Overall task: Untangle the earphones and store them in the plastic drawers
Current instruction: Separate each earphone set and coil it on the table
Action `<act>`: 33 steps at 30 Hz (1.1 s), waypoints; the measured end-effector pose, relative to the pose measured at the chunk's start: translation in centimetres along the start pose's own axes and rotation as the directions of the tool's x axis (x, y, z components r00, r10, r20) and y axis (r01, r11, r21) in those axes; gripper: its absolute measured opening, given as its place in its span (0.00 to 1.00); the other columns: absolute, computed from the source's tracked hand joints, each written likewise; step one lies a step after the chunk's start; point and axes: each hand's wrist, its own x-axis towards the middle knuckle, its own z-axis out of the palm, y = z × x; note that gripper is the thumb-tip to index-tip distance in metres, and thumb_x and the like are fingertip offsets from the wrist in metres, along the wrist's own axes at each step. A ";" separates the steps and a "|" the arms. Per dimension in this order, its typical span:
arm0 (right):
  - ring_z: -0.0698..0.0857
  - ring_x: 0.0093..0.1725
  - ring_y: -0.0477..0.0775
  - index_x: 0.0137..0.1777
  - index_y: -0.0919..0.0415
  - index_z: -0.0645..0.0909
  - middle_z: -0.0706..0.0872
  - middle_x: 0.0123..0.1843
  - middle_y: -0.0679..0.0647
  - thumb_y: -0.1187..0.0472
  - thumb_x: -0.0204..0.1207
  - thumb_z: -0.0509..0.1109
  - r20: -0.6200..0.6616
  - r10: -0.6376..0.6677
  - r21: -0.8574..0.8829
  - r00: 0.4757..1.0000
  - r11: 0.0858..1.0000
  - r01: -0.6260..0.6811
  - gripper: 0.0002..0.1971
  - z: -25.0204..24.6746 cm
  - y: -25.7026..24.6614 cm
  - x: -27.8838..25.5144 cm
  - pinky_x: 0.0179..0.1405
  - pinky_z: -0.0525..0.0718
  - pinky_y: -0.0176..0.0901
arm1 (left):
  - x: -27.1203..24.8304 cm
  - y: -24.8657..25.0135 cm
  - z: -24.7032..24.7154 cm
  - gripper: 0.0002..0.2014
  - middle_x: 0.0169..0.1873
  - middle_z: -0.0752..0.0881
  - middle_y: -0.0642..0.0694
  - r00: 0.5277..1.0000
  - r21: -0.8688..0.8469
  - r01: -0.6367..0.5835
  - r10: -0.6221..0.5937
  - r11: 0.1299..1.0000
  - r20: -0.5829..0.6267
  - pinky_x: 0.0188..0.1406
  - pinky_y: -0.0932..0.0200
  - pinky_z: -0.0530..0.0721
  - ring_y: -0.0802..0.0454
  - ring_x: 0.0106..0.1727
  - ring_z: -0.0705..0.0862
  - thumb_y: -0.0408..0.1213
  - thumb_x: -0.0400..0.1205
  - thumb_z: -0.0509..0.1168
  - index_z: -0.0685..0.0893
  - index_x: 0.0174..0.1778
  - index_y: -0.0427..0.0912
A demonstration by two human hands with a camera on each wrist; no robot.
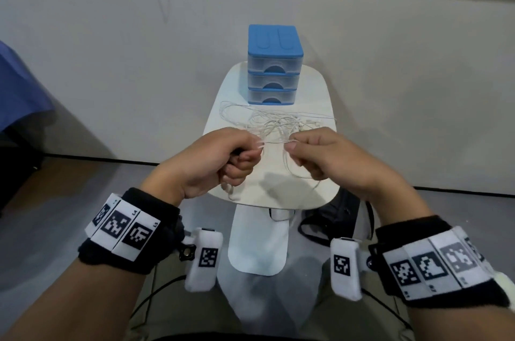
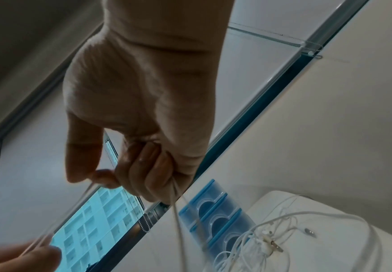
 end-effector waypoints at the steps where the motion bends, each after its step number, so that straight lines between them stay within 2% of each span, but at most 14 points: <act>1: 0.59 0.26 0.48 0.29 0.53 0.72 0.64 0.27 0.49 0.61 0.87 0.67 0.003 -0.011 0.036 1.000 0.999 0.011 0.22 -0.3 -0.4 0.1 0.25 0.59 0.40 | -0.3 -0.1 -0.4 0.16 0.25 0.56 0.49 1.000 -0.019 0.016 -0.016 1.000 0.012 0.25 0.55 0.49 0.54 0.24 0.50 0.33 0.82 0.52 0.64 0.27 0.46; 5: 0.60 0.27 0.47 0.33 0.58 0.74 0.70 0.26 0.44 0.61 0.78 0.70 -0.008 -0.071 0.144 0.997 0.987 0.071 0.13 -1.2 -1.8 0.3 0.27 0.57 0.38 | -0.7 -0.8 -1.4 0.24 0.24 0.54 0.49 0.999 -0.040 -0.020 0.021 0.999 0.031 0.24 0.55 0.47 0.54 0.23 0.50 0.42 0.92 0.53 0.76 0.28 0.46; 9: 0.62 0.27 0.46 0.40 0.63 0.81 0.71 0.25 0.40 0.64 0.89 0.65 -0.045 -0.129 -0.011 0.991 0.992 0.129 0.13 -1.1 -2.1 0.9 0.27 0.62 0.36 | -0.8 -0.8 -1.5 0.13 0.25 0.64 0.46 0.996 -0.030 -0.081 0.082 0.996 0.042 0.22 0.62 0.61 0.52 0.24 0.59 0.40 0.91 0.57 0.83 0.49 0.37; 11: 0.62 0.28 0.47 0.41 0.61 0.83 0.68 0.26 0.43 0.62 0.90 0.64 -0.028 -0.122 -0.051 0.992 0.991 0.120 0.14 -0.6 -2.3 1.2 0.28 0.62 0.37 | -0.6 -0.7 -1.2 0.17 0.26 0.68 0.43 0.996 -0.079 -0.079 0.082 0.994 0.034 0.27 0.62 0.69 0.50 0.26 0.65 0.40 0.91 0.55 0.83 0.43 0.35; 14: 0.63 0.28 0.46 0.41 0.64 0.82 0.68 0.25 0.39 0.61 0.91 0.63 -0.027 -0.117 -0.104 0.993 0.988 0.113 0.15 0.2 -2.3 1.7 0.28 0.63 0.38 | -0.2 -0.2 -0.4 0.20 0.26 0.59 0.48 0.992 -0.180 -0.124 0.127 0.976 0.003 0.24 0.63 0.58 0.54 0.25 0.56 0.41 0.92 0.53 0.77 0.34 0.44; 17: 0.68 0.25 0.40 0.42 0.68 0.79 0.70 0.24 0.38 0.61 0.92 0.61 -0.016 -0.125 -0.175 0.992 0.977 0.120 0.16 1.6 -1.5 2.1 0.28 0.66 0.31 | 0.6 0.5 -0.4 0.17 0.24 0.58 0.53 0.976 -0.306 -0.210 0.181 0.928 -0.121 0.19 0.64 0.53 0.58 0.23 0.52 0.40 0.93 0.54 0.80 0.41 0.41; 20: 0.72 0.29 0.40 0.40 0.61 0.80 0.75 0.27 0.39 0.58 0.91 0.62 0.028 -0.110 -0.294 0.994 0.949 0.113 0.16 3.3 -1.1 2.0 0.31 0.71 0.33 | 1.7 0.9 -0.4 0.15 0.25 0.71 0.52 0.940 -0.377 -0.298 0.201 0.877 -0.276 0.17 0.68 0.61 0.60 0.21 0.61 0.36 0.93 0.54 0.85 0.57 0.33; 22: 0.76 0.34 0.44 0.40 0.57 0.80 0.80 0.33 0.44 0.56 0.91 0.61 0.071 -0.098 -0.405 0.993 0.907 0.118 0.16 4.0 -1.4 1.6 0.39 0.76 0.43 | 2.2 1.1 -0.2 0.15 0.34 0.88 0.46 0.927 -0.414 -0.316 0.183 0.854 -0.328 0.25 0.71 0.79 0.61 0.27 0.81 0.34 0.94 0.55 0.85 0.62 0.29; 23: 0.77 0.36 0.44 0.40 0.57 0.81 0.81 0.34 0.44 0.56 0.91 0.61 0.101 -0.085 -0.454 0.991 0.883 0.122 0.16 4.1 -1.8 1.3 0.44 0.77 0.43 | 2.4 1.1 0.0 0.15 0.42 0.93 0.40 0.925 -0.449 -0.320 0.172 0.834 -0.338 0.34 0.70 0.86 0.57 0.37 0.90 0.33 0.94 0.55 0.85 0.62 0.28; 25: 0.79 0.38 0.43 0.42 0.57 0.82 0.83 0.36 0.43 0.56 0.91 0.61 0.177 -0.057 -0.511 0.983 0.848 0.141 0.16 4.0 -2.8 0.5 0.45 0.78 0.41 | 2.7 0.7 0.4 0.15 0.54 0.93 0.33 0.911 -0.479 -0.350 0.173 0.805 -0.375 0.50 0.63 0.91 0.46 0.56 0.94 0.33 0.94 0.54 0.83 0.62 0.27; 26: 0.80 0.38 0.42 0.42 0.57 0.83 0.84 0.36 0.42 0.56 0.90 0.62 0.208 -0.049 -0.518 0.977 0.842 0.153 0.16 3.6 -3.6 0.0 0.43 0.77 0.39 | 2.8 0.5 0.5 0.15 0.56 0.92 0.32 0.897 -0.446 -0.368 0.186 0.816 -0.400 0.54 0.60 0.91 0.44 0.59 0.93 0.33 0.95 0.54 0.83 0.63 0.28; 28: 0.80 0.36 0.38 0.39 0.57 0.81 0.82 0.33 0.35 0.59 0.90 0.63 0.211 -0.079 -0.481 0.974 0.859 0.174 0.16 2.0 -5.1 -0.8 0.38 0.74 0.30 | 2.7 0.2 1.3 0.15 0.54 0.94 0.36 0.872 -0.280 -0.386 0.247 0.879 -0.423 0.54 0.59 0.91 0.45 0.56 0.94 0.34 0.95 0.53 0.84 0.64 0.30; 30: 0.78 0.34 0.36 0.39 0.55 0.81 0.81 0.32 0.34 0.60 0.90 0.63 0.139 -0.167 -0.451 0.976 0.867 0.212 0.16 -0.2 -6.3 -1.3 0.37 0.73 0.28 | 2.3 0.2 2.0 0.16 0.42 0.94 0.41 0.867 -0.069 -0.383 0.333 0.921 -0.372 0.42 0.65 0.88 0.51 0.41 0.92 0.34 0.95 0.53 0.86 0.60 0.31; 33: 0.72 0.31 0.42 0.39 0.53 0.80 0.78 0.30 0.40 0.56 0.89 0.65 -0.014 -0.270 -0.535 0.963 0.816 0.221 0.15 -3.1 -6.6 -1.2 0.36 0.72 0.42 | 1.5 0.4 3.4 0.18 0.29 0.85 0.45 0.904 0.085 -0.357 0.367 0.930 -0.219 0.29 0.68 0.73 0.54 0.28 0.75 0.35 0.95 0.53 0.87 0.56 0.30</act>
